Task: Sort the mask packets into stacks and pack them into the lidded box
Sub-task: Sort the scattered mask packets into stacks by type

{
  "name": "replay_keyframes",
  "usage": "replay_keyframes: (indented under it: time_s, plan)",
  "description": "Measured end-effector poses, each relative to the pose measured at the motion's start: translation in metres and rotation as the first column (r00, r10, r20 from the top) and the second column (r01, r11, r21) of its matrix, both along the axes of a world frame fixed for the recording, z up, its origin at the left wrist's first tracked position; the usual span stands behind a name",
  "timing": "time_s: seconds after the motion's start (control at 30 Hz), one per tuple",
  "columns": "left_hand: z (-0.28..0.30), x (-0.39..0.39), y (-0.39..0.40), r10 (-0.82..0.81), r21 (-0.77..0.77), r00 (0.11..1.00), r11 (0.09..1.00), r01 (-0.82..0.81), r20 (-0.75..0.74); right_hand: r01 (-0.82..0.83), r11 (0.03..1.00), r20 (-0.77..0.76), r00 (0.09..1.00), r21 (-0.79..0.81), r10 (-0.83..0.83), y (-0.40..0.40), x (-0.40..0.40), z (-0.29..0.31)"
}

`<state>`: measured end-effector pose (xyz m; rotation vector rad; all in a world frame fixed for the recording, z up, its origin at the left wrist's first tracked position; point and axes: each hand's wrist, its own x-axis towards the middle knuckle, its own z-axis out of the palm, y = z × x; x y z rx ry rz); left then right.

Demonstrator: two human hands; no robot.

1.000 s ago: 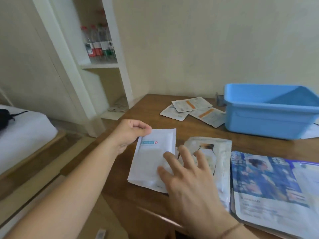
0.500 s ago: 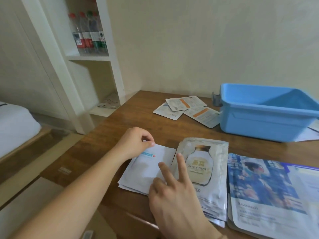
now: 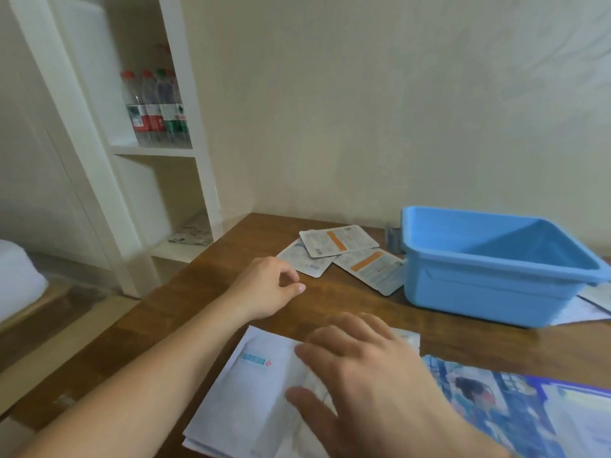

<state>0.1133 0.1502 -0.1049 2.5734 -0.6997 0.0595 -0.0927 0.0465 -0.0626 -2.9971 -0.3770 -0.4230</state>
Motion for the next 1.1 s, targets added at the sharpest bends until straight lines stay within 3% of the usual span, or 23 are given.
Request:
replay_keyframes:
  time_s: [0.1,0.23,0.4,0.5,0.6,0.87,0.93,1.0,1.1]
  plan:
    - [0.003,0.034,-0.036,-0.012,0.068,0.998,0.998,0.008,0.054,0.069,0.996,-0.155,0.986,0.051,-0.060,-0.045,0.039,0.010]
    - [-0.007,0.079,-0.073,-0.015,0.138,0.995,0.990,0.002,0.097,0.166,0.975,-0.239,0.963,0.146,-0.128,-0.077,0.077,-0.005]
    - [-0.026,0.105,-0.091,-0.094,0.298,0.991,0.952,0.062,0.094,0.158,0.974,-0.285,0.953,0.164,-0.107,-0.088,0.097,-0.015]
    - [-0.028,0.106,-0.091,-0.241,0.528,0.942,0.845,0.086,0.232,0.186,0.959,-0.270,0.955,0.212,-0.126,-0.089,0.100,-0.018]
    - [-0.022,0.100,-0.082,-0.452,0.724,0.823,0.686,0.075,0.344,0.236,0.945,-0.275,0.946,0.225,-0.171,-0.086,0.102,-0.017]
    - [-0.021,0.052,0.003,-0.712,0.862,0.636,0.487,0.142,0.298,0.294,0.915,-0.387,0.906,0.276,-0.174,-0.080,0.105,-0.020]
    - [-0.023,0.038,0.026,-0.702,0.861,0.653,0.486,0.151,0.282,0.332,0.903,-0.405,0.891,0.274,-0.204,-0.074,0.109,-0.024]
    - [-0.025,0.027,0.045,-0.678,0.830,0.655,0.540,0.138,0.332,0.348,0.901,-0.403,0.887,0.260,-0.226,-0.070,0.117,-0.028]
    - [-0.025,0.008,0.074,-0.554,0.599,0.619,0.784,0.164,0.557,0.294,0.928,-0.354,0.913,0.228,-0.202,-0.068,0.133,-0.032]
